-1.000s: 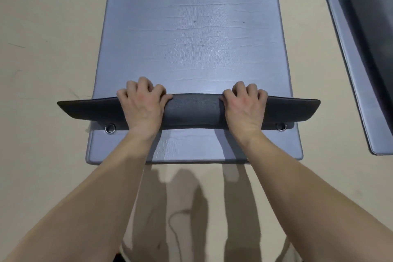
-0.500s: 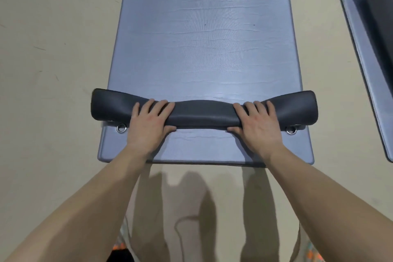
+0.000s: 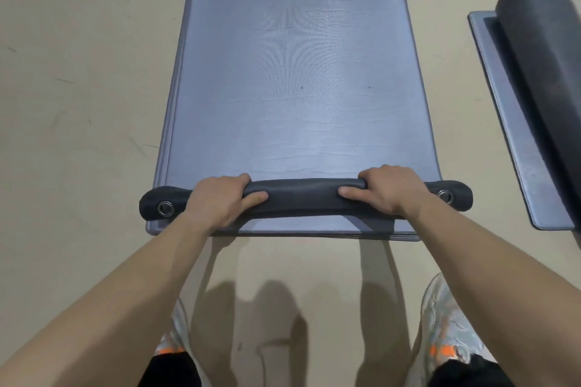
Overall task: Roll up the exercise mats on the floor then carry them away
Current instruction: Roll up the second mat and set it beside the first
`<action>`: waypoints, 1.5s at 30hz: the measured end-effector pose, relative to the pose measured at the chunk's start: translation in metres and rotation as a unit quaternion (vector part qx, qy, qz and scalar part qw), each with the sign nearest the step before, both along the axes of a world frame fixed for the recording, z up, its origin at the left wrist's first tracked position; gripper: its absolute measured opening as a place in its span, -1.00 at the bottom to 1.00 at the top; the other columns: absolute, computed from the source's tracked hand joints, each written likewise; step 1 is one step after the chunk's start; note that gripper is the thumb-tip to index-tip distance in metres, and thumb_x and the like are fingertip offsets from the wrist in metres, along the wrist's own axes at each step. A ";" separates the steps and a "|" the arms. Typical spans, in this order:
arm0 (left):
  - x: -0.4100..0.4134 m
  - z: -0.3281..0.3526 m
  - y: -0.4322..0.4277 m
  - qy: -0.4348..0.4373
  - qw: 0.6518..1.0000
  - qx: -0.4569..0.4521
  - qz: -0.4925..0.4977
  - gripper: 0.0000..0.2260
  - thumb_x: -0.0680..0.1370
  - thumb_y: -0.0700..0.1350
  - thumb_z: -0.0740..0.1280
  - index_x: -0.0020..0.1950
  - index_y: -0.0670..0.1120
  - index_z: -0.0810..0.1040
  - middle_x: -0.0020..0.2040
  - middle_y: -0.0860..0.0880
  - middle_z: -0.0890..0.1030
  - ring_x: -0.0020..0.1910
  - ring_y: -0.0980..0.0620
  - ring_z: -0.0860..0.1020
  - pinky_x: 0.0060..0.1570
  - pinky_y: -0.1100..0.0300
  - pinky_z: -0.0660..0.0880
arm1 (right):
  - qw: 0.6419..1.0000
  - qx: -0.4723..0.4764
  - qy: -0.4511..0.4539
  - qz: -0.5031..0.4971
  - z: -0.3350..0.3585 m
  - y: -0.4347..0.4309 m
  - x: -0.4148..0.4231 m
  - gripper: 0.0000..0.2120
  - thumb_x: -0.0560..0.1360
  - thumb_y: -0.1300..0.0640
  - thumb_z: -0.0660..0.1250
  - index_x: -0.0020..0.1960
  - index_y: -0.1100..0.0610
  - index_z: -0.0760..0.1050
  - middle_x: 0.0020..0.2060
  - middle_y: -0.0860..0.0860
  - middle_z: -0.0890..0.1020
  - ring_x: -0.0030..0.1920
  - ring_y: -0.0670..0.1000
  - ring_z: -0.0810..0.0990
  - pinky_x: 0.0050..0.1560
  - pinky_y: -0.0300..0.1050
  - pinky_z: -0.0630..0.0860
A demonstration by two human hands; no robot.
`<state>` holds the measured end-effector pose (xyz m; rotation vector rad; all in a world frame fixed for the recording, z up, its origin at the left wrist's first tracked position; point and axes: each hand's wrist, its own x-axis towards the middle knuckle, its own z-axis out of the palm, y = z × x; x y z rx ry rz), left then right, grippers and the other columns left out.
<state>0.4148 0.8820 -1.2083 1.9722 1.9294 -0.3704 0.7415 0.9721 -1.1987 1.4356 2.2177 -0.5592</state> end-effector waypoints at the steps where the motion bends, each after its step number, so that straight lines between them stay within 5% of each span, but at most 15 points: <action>1: -0.001 0.000 0.007 -0.003 1.000 -0.010 0.004 -0.54 0.60 0.41 0.03 -0.03 0.03 0.34 -0.19 -0.01 0.55 -0.17 -0.13 0.49 -0.20 0.01 0.28 | 1.000 -0.005 0.003 -0.005 -0.001 0.006 -0.002 -0.32 0.45 -0.60 -0.01 -0.20 0.00 0.43 -0.26 -0.06 0.54 -0.15 0.09 0.53 -0.14 0.01 0.36; 6: -0.011 -0.014 0.039 -0.019 0.999 -0.015 0.034 -0.50 0.57 0.47 0.00 0.01 0.06 0.39 -0.20 0.01 0.56 -0.16 -0.12 0.51 -0.21 0.01 0.32 | 0.994 0.105 0.025 -0.002 -0.010 0.023 -0.013 -0.34 0.44 -0.58 0.02 -0.03 -0.02 0.50 -0.09 -0.06 0.53 0.04 0.10 0.51 0.07 0.06 0.36; 10: -0.010 -0.024 0.058 0.015 0.999 0.014 0.035 -0.50 0.57 0.46 0.03 0.05 0.09 0.49 -0.01 0.00 0.61 0.01 -0.10 0.53 0.05 -0.02 0.29 | 0.955 0.286 0.083 -0.013 -0.028 -0.014 -0.033 -0.41 0.57 -0.37 0.07 0.17 0.09 0.57 0.05 0.08 0.63 0.07 0.22 0.55 0.24 0.21 0.41; 14: 0.025 -0.031 0.046 0.071 0.980 0.139 0.121 -0.58 0.60 0.35 0.16 0.12 0.04 0.56 0.12 -0.08 0.53 0.12 -0.16 0.44 0.11 -0.06 0.26 | 0.980 0.198 0.011 0.027 -0.043 -0.031 -0.025 0.17 0.25 -0.65 0.22 0.54 0.19 0.25 0.40 0.14 0.43 0.42 0.21 0.36 0.56 0.30 0.06; 17: 0.043 -0.041 0.018 0.013 0.965 0.230 0.128 -0.50 0.59 0.34 0.14 0.22 0.00 0.59 0.20 -0.11 0.53 0.20 -0.21 0.45 0.23 -0.12 0.29 | 0.993 0.116 -0.008 0.036 -0.038 0.006 -0.032 0.19 0.15 -0.73 0.13 0.47 0.11 0.30 0.36 0.07 0.44 0.39 0.15 0.39 0.56 0.23 0.07; 21: 0.020 -0.053 0.005 0.030 0.988 0.153 0.004 0.00 0.28 0.53 0.37 0.55 -0.03 0.32 0.46 -0.13 0.40 0.48 -0.25 0.30 0.52 -0.18 0.13 | 0.991 0.128 0.005 0.039 -0.040 0.012 -0.034 0.15 0.20 -0.70 0.13 0.48 0.13 0.32 0.39 0.11 0.39 0.39 0.20 0.36 0.54 0.25 0.11; 26: 0.015 -0.055 0.027 -0.004 0.980 0.196 -0.015 -0.18 0.26 0.34 0.55 0.41 0.01 0.46 0.27 -0.07 0.54 0.26 -0.19 0.49 0.34 -0.14 0.33 | 0.974 0.218 0.014 0.065 -0.051 -0.016 -0.024 0.08 0.27 -0.59 0.31 0.52 0.13 0.28 0.34 0.13 0.47 0.36 0.27 0.40 0.47 0.30 0.20; 30: 0.015 -0.036 0.032 -0.009 0.992 0.123 0.006 -0.30 0.29 0.30 0.47 0.38 0.08 0.50 0.23 0.00 0.60 0.17 -0.13 0.56 0.29 -0.05 0.38 | 0.986 0.145 -0.025 0.077 -0.029 0.008 -0.038 -0.08 0.30 -0.61 0.26 0.37 0.06 0.37 0.18 0.04 0.54 0.13 0.18 0.52 0.23 0.12 0.41; 34: 0.019 -0.009 0.019 -0.003 1.000 -0.015 -0.003 -0.31 0.30 0.39 0.43 0.39 0.21 0.45 0.15 0.09 0.57 0.08 -0.05 0.58 0.07 0.04 0.49 | 0.995 0.024 -0.009 0.097 -0.005 -0.002 -0.033 -0.20 0.36 -0.58 0.27 0.30 0.02 0.43 0.11 0.01 0.54 0.07 0.13 0.56 -0.06 0.00 0.40; 36: 0.017 -0.001 0.011 -0.025 0.998 -0.058 0.002 -0.31 0.27 0.39 0.46 0.36 0.25 0.48 0.09 0.13 0.56 0.07 -0.01 0.56 -0.01 0.08 0.47 | 0.997 0.004 -0.007 0.080 -0.002 -0.020 -0.030 -0.19 0.39 -0.55 0.27 0.38 0.03 0.40 0.17 0.02 0.54 0.15 0.14 0.55 0.11 0.04 0.45; 39: 0.014 0.009 0.018 -0.042 0.994 -0.096 0.013 -0.26 0.25 0.40 0.52 0.39 0.24 0.49 0.12 0.13 0.58 0.14 0.00 0.56 -0.02 0.10 0.41 | 0.989 0.127 -0.002 0.071 -0.012 -0.059 -0.024 -0.07 0.41 -0.51 0.26 0.55 0.08 0.24 0.33 0.12 0.49 0.33 0.22 0.45 0.44 0.25 0.26; 42: 0.014 0.014 0.032 -0.049 0.988 -0.143 0.017 -0.18 0.22 0.41 0.55 0.43 0.21 0.49 0.20 0.12 0.56 0.19 -0.01 0.55 0.02 0.08 0.44 | 0.980 0.190 0.015 0.050 -0.025 -0.073 -0.023 -0.06 0.33 -0.53 0.32 0.51 0.03 0.30 0.30 0.12 0.50 0.32 0.22 0.45 0.41 0.32 0.22; 45: 0.012 0.015 0.025 -0.086 0.989 -0.108 0.049 -0.10 0.27 0.41 0.53 0.54 0.16 0.36 0.35 0.07 0.44 0.30 -0.05 0.48 0.25 -0.03 0.46 | 0.991 0.126 0.018 0.047 -0.020 -0.045 -0.024 -0.14 0.36 -0.56 0.16 0.50 -0.09 0.28 0.29 0.03 0.50 0.31 0.15 0.46 0.41 0.23 0.24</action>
